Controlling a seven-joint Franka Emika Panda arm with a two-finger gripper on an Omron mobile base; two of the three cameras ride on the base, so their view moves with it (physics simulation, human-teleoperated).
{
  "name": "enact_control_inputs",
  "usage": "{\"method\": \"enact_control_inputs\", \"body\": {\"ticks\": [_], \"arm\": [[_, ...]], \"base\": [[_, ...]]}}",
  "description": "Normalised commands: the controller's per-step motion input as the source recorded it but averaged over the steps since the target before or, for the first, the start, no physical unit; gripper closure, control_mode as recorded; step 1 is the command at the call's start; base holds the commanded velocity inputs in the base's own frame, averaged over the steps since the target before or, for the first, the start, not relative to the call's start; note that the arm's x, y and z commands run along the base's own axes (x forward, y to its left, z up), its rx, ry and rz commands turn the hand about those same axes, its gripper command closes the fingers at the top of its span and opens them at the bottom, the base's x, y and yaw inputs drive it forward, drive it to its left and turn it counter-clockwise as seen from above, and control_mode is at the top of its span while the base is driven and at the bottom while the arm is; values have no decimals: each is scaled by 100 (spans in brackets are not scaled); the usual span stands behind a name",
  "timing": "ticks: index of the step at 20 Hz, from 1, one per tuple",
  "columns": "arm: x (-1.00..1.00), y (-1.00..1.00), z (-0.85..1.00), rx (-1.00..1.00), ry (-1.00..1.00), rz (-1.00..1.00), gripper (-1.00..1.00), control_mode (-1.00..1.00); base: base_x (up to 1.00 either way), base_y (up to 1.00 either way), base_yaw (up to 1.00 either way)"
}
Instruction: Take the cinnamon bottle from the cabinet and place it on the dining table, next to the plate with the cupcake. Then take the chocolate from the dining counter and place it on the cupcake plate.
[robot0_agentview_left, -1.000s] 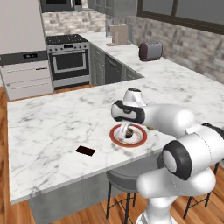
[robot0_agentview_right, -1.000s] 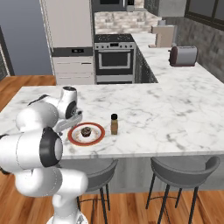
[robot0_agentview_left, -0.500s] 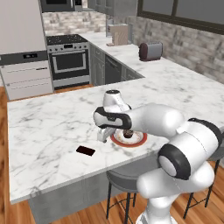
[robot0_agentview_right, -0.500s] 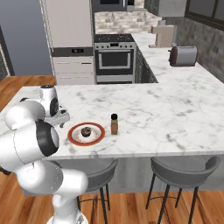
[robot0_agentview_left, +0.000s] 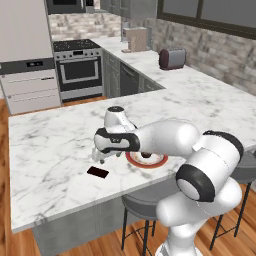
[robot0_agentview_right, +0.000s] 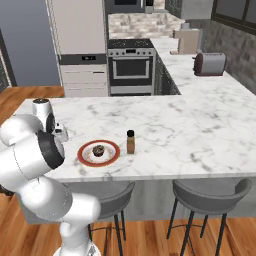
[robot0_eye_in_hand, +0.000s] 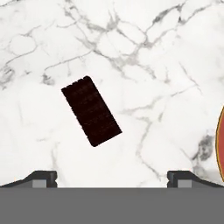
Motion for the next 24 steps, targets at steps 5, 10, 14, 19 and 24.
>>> {"method": "enact_control_inputs", "body": {"ticks": [5, 10, 14, 19, 24], "arm": [[-1, 57, -16, -9, 0, -27, -100, -100], [-1, 29, -10, -2, 0, -12, -100, -100], [0, 9, -4, -3, 0, -1, -100, -100], [0, 0, -12, -5, 0, 0, -100, -100], [0, -3, -22, -5, -1, 0, -100, -100]], "base": [[0, 0, 0], [0, 0, 0], [0, 0, 0], [0, 0, 0], [0, 0, 0]]}}
